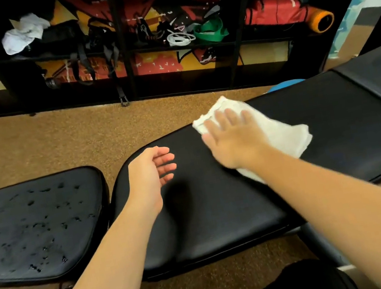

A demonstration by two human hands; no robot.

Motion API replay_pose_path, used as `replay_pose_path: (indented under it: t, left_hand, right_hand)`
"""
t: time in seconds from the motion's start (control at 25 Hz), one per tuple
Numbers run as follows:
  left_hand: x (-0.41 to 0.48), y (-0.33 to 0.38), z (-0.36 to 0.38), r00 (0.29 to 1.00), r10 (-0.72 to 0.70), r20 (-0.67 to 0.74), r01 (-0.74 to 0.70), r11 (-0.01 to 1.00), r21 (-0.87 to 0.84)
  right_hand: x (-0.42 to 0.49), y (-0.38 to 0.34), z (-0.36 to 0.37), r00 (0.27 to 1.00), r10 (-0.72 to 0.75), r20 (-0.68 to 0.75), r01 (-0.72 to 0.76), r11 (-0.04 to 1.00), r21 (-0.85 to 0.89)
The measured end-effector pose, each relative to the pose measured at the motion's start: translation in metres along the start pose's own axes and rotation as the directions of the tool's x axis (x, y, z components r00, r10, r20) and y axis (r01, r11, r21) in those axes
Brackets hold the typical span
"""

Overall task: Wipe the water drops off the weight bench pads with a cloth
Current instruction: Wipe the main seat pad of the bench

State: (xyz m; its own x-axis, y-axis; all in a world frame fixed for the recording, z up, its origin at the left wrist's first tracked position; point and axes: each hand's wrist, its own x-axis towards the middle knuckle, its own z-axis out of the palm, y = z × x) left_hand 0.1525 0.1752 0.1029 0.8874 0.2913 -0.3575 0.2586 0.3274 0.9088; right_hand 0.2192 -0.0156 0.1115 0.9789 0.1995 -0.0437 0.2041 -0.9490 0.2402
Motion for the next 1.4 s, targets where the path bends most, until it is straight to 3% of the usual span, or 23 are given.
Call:
replay_pose_path:
  t: [0.16,0.36,0.44,0.52,0.64,0.68,0.8,0.88,0.96,1.04,1.12,1.24,1.4]
  left_hand:
    - [0.001,-0.006,-0.002,0.999,-0.02,-0.048,0.018,0.999,-0.043]
    - [0.005,-0.005,-0.006,0.996,-0.01,-0.084,0.009,1.0,-0.013]
    - [0.004,-0.005,-0.009,0.997,0.029,-0.072,-0.026,0.999,0.032]
    - [0.001,-0.003,-0.013,0.997,0.063,-0.05,-0.061,0.997,0.054]
    - [-0.002,0.001,-0.016,0.992,0.126,-0.003,-0.126,0.989,0.08]
    - [-0.002,0.001,-0.016,0.99,0.141,0.004,-0.14,0.987,0.083]
    - [-0.002,0.0,-0.01,0.991,0.131,0.0,-0.131,0.988,0.081]
    - [-0.002,-0.004,-0.006,0.991,0.131,0.008,-0.131,0.986,0.099]
    - [0.0,-0.006,-0.003,0.988,0.155,0.011,-0.156,0.982,0.109]
    - [0.001,-0.006,-0.003,0.986,0.168,-0.007,-0.166,0.98,0.109]
    - [0.002,-0.007,-0.001,0.984,0.178,-0.005,-0.176,0.977,0.123]
    - [0.001,-0.009,0.001,0.981,0.195,0.021,-0.196,0.968,0.158]
    - [0.001,-0.011,0.0,0.973,0.221,0.069,-0.23,0.954,0.19]
  right_hand:
    - [-0.083,-0.067,0.009,0.994,-0.106,0.03,0.102,0.99,0.098]
    - [-0.153,0.003,0.01,0.974,-0.093,-0.205,0.112,0.99,0.085]
    - [-0.148,0.067,0.005,0.969,-0.016,-0.245,0.012,1.0,-0.02]
    - [-0.127,0.135,-0.007,0.975,0.151,-0.163,-0.168,0.981,-0.095]
    - [-0.075,0.167,-0.024,0.896,0.428,-0.116,-0.443,0.878,-0.18]
    - [-0.056,0.16,-0.025,0.913,0.392,-0.111,-0.407,0.879,-0.249]
    - [-0.024,0.075,-0.028,0.986,0.105,-0.133,-0.137,0.955,-0.263]
    - [-0.033,-0.005,-0.01,0.996,0.084,-0.039,-0.087,0.99,-0.112]
    - [-0.069,-0.073,0.008,0.999,-0.037,0.028,0.037,0.999,-0.013]
    - [-0.111,-0.091,0.009,0.987,-0.152,0.052,0.144,0.981,0.131]
    - [-0.145,-0.063,0.014,0.982,-0.161,-0.101,0.175,0.973,0.148]
    - [-0.166,0.021,0.01,0.962,-0.058,-0.266,0.076,0.995,0.061]
    - [-0.118,0.156,-0.011,0.974,0.178,-0.142,-0.192,0.977,-0.096]
